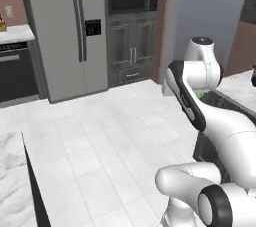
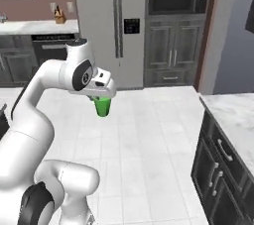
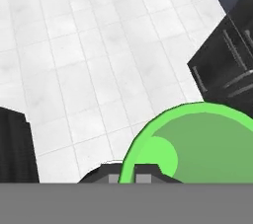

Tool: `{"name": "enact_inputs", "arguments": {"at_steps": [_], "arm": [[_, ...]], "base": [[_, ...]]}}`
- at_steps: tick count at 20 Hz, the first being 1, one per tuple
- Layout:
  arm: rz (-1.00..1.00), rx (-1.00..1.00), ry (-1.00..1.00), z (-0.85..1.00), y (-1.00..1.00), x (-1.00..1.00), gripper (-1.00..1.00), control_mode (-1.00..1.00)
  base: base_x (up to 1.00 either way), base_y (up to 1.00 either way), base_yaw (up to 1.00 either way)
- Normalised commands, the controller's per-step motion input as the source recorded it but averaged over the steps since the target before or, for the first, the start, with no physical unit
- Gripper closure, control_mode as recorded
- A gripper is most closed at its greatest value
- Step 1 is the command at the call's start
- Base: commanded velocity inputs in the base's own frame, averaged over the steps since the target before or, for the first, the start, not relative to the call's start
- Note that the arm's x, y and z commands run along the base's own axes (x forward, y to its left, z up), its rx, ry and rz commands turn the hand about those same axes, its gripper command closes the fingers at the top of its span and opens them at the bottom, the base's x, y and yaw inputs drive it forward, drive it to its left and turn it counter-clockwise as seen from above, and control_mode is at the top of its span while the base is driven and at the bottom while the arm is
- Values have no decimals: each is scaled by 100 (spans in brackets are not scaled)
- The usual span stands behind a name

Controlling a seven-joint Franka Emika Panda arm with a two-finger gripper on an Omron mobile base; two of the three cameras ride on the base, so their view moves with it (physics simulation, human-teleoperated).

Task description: Pick the cup and bowl from the counter and place them on the counter next to the sink.

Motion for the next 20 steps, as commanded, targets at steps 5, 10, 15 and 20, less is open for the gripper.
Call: {"name": "enact_inputs", "arguments": {"at_steps": [5, 10, 15, 20], "arm": [[0, 0, 0, 0, 0, 0, 100, 100], [0, 0, 0, 0, 0, 0, 100, 100], [0, 0, 0, 0, 0, 0, 100, 100], [0, 0, 0, 0, 0, 0, 100, 100]], "base": [[20, 29, 57], [100, 0, 19], [100, 0, 13], [100, 0, 2]]}}
